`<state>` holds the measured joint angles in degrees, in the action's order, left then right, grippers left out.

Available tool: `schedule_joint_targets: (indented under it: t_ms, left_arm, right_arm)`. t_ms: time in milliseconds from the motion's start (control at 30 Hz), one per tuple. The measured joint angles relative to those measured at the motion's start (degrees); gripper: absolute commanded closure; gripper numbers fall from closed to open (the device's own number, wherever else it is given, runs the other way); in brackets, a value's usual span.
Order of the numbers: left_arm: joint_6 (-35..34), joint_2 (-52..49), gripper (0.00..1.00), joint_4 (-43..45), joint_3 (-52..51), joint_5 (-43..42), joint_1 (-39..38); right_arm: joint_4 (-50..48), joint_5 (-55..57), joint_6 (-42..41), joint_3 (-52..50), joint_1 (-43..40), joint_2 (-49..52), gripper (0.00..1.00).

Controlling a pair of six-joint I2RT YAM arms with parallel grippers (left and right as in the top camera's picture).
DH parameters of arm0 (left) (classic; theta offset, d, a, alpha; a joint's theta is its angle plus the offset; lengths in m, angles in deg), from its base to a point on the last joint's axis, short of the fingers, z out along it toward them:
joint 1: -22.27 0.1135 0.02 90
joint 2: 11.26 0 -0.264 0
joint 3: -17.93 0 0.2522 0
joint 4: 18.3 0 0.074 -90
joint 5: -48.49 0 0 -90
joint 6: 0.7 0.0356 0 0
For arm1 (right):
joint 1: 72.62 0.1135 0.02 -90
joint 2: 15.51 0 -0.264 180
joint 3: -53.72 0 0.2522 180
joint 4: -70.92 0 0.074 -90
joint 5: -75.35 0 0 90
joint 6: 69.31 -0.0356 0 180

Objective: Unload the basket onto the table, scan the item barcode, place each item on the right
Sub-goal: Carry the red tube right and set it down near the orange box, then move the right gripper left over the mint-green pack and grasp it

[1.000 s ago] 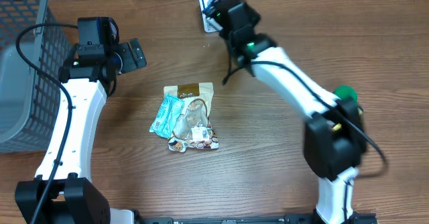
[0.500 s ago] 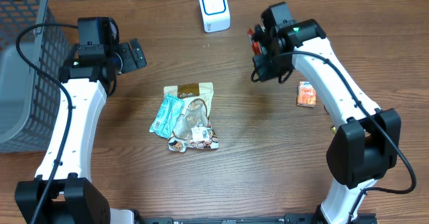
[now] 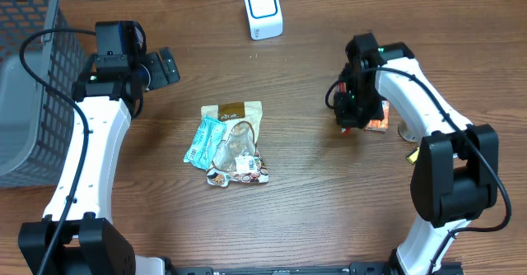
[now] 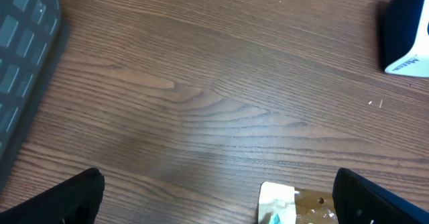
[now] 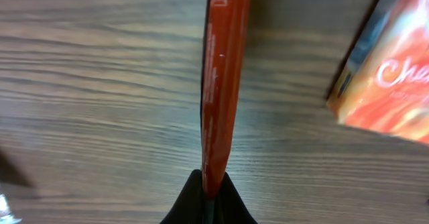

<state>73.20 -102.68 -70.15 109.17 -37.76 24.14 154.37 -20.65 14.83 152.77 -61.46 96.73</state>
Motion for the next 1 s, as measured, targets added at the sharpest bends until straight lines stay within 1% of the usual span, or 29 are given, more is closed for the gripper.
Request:
schedule_joint_targets:
  t_ms: [200,400,433,467,500,600,833,1000]
  left_arm:
    - [0.0,0.0,0.0,0.0,0.0,0.0,0.0]
    - [0.0,0.0,0.0,0.0,0.0,0.0,0.0]
    - [0.0,0.0,0.0,0.0,0.0,0.0,0.0]
    - [0.0,0.0,0.0,0.0,0.0,0.0,0.0]
    - [0.0,0.0,0.0,0.0,0.0,0.0,0.0]
    - [0.0,0.0,0.0,0.0,0.0,0.0,0.0]
    - [0.0,0.0,0.0,0.0,0.0,0.0,0.0]
    - [0.0,0.0,0.0,0.0,0.0,0.0,0.0]
  right_arm:
    - [-0.7,0.5,-0.6,-4.4,-1.2,0.0,0.97]
    - [-0.2,0.9,-0.9,-4.8,-1.8,0.0,0.96]
    - [0.4,0.9,-1.0,-4.8,-1.8,0.0,0.9]
    - [0.8,0.9,-1.1,-4.8,-1.8,0.0,0.77]
    - [1.1,0.9,-1.4,-4.8,-1.8,0.0,0.71]
    - [1.3,0.9,-1.4,-4.9,-1.7,0.0,0.6]
    - [-3.0,1.1,-1.4,-4.5,-1.8,0.0,0.61]
    - [-3.1,-1.4,-1.4,0.2,-1.6,0.0,0.61]
